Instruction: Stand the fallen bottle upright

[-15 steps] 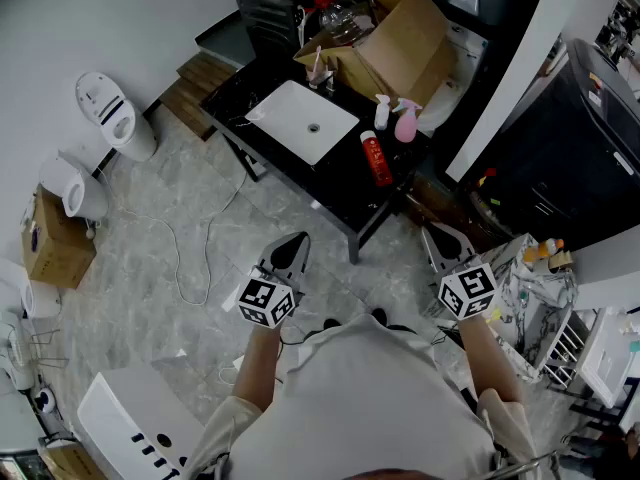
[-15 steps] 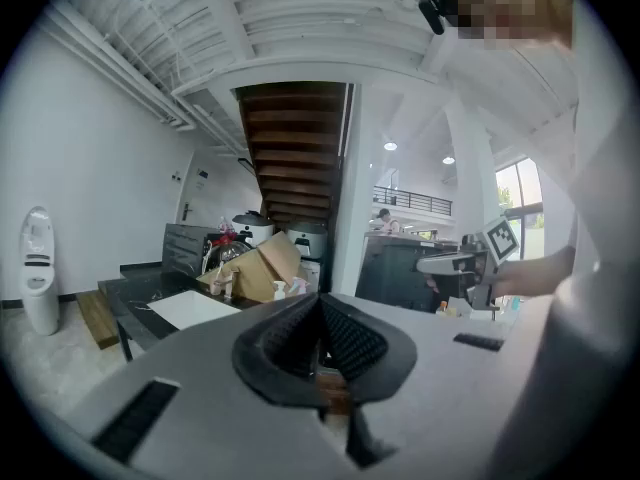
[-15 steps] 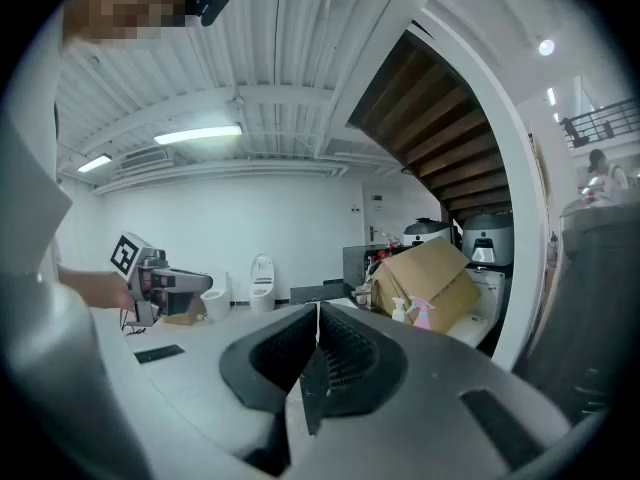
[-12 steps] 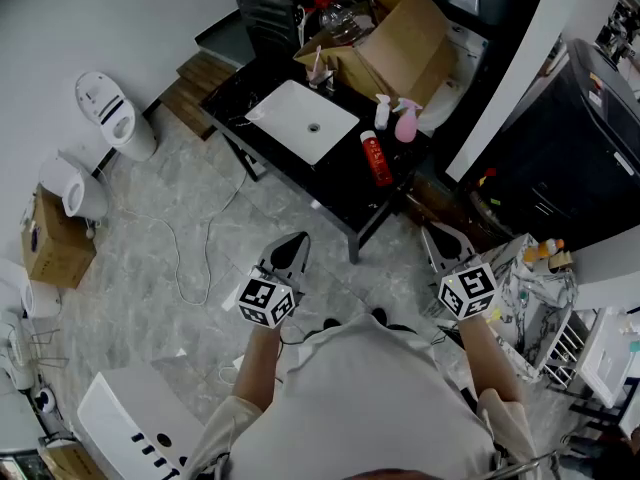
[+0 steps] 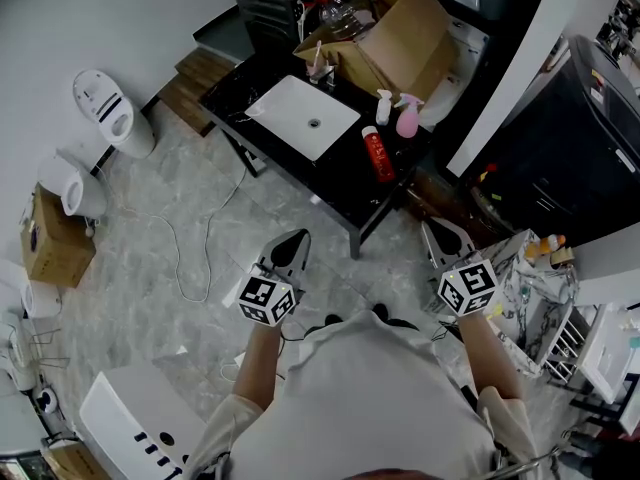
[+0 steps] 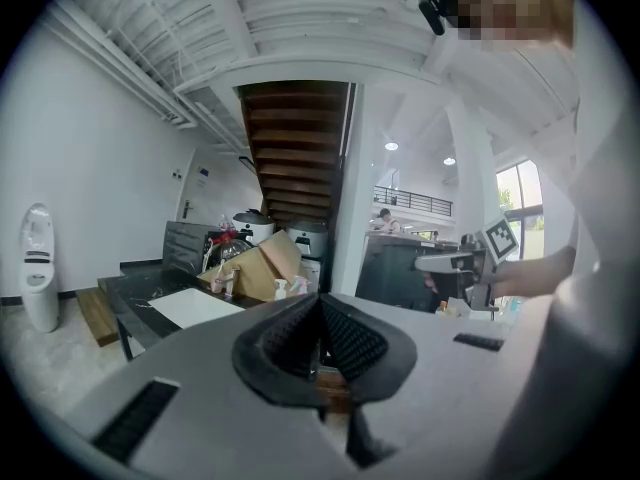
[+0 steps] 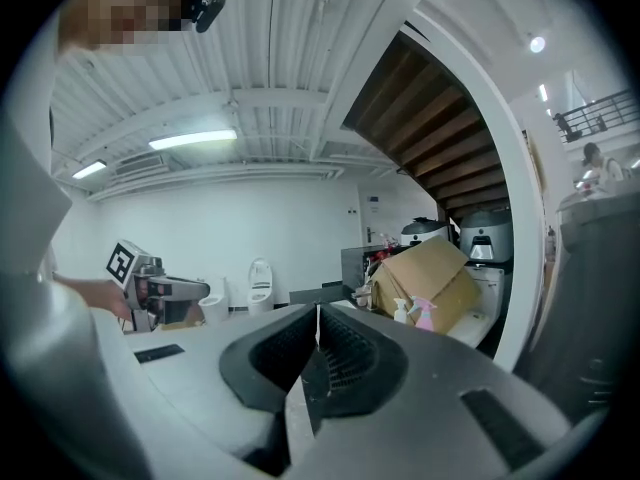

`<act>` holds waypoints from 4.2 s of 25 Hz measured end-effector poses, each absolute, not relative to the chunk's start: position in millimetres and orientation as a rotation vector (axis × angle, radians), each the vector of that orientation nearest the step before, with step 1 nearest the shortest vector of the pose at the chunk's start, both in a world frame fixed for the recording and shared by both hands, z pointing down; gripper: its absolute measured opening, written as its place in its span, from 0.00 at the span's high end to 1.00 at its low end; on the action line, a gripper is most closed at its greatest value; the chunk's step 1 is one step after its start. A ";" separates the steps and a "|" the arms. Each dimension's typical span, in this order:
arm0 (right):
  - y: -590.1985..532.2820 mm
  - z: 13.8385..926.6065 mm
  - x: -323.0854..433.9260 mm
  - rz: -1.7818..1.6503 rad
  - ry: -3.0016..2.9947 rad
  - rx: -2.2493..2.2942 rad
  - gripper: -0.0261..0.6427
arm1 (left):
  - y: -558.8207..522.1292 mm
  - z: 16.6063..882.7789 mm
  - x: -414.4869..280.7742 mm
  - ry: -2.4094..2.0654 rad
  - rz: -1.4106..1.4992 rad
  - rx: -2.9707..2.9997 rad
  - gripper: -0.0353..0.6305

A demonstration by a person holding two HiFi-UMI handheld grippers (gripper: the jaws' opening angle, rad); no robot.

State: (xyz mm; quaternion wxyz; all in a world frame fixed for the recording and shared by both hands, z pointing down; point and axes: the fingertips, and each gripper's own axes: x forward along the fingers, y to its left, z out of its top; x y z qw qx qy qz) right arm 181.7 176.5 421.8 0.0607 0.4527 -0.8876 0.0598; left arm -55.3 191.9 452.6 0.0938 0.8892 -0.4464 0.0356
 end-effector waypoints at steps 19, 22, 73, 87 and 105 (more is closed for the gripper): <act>193.1 423.8 166.3 0.226 -2.634 1.455 0.57 | 200.9 465.0 -74.3 -1.243 0.098 2.641 0.94; 197.9 426.7 161.9 0.244 -2.629 1.456 0.53 | 205.3 468.1 -77.1 -1.229 0.097 2.644 0.94; -31.4 485.2 195.8 0.436 -2.582 1.305 0.50 | 0.6 489.6 -34.1 -1.270 0.169 2.556 0.94; -103.2 518.1 213.1 0.529 -2.598 1.147 0.50 | -57.8 505.2 1.9 -1.320 0.234 2.481 0.94; -133.7 543.9 183.4 0.578 -2.490 1.197 0.50 | -96.1 521.4 -23.7 -1.201 0.263 2.494 0.94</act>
